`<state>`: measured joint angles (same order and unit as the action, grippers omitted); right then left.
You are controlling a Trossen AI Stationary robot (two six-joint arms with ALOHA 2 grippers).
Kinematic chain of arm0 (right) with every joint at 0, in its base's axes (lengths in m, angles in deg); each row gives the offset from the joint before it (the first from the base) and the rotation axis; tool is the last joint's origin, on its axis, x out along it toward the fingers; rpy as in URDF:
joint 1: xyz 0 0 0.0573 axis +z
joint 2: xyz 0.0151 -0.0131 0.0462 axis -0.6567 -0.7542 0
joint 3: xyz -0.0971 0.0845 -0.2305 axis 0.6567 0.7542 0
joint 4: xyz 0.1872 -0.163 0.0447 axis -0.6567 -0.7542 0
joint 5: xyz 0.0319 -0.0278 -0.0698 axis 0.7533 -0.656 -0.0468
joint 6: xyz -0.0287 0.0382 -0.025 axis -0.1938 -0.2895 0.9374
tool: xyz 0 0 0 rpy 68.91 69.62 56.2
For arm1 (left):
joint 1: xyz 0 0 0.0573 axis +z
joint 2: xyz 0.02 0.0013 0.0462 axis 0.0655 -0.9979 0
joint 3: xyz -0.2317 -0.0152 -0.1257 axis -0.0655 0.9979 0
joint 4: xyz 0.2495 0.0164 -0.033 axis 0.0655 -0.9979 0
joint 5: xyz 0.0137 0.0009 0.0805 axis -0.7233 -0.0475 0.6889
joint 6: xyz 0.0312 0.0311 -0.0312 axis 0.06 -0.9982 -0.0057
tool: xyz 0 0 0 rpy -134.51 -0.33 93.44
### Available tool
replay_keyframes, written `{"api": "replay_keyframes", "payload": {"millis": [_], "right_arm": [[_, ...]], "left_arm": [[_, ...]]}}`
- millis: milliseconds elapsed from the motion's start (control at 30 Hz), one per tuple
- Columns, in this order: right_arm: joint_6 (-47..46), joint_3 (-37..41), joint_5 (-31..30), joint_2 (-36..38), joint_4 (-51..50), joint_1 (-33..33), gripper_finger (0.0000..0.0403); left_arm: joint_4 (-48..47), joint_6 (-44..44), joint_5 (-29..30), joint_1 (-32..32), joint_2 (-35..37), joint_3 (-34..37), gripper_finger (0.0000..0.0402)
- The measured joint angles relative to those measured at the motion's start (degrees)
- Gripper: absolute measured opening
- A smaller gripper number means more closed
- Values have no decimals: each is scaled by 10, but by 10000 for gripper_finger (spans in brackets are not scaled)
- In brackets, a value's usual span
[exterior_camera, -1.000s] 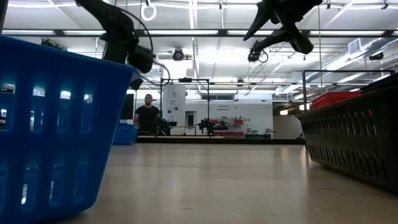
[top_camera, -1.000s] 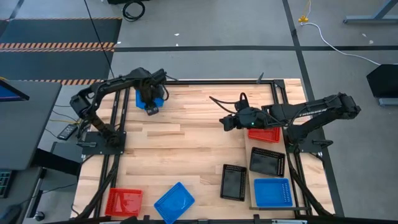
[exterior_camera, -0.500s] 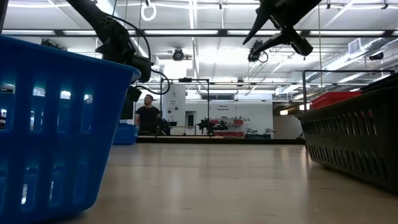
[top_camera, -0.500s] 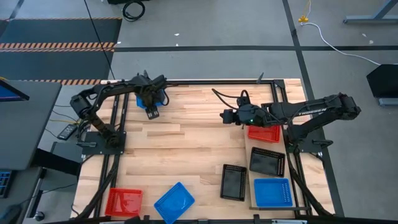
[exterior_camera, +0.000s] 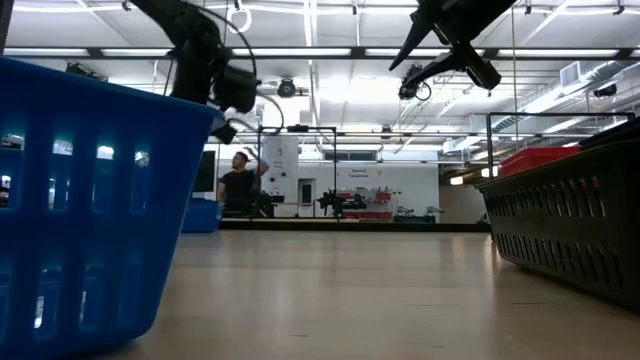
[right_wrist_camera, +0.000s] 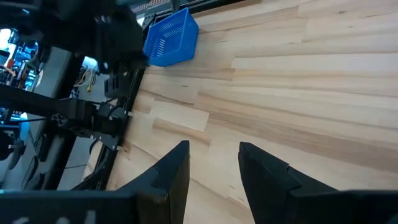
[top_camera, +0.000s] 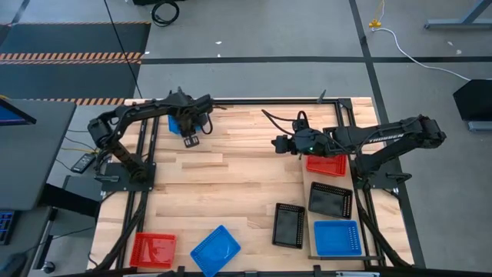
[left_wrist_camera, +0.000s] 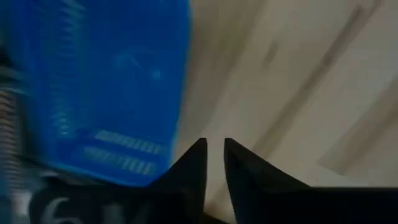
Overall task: Stack baskets on shelf by color
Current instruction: Stack the top blue bin on top of the blue bin on the shelf
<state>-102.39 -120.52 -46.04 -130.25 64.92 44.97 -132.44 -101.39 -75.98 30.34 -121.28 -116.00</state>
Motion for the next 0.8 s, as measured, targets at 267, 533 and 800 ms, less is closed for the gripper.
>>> {"api": "replay_keyframes", "payload": {"millis": [267,533,800], "right_arm": [[13,0,4,0,0,-4,142],[1,0,33,0,2,1,142],[-2,0,34,0,2,0,142]], "left_arm": [[82,-38,24,23,-6,-17,163],[66,-39,-33,72,-57,26,255],[102,-43,-42,68,-64,57,153]]}}
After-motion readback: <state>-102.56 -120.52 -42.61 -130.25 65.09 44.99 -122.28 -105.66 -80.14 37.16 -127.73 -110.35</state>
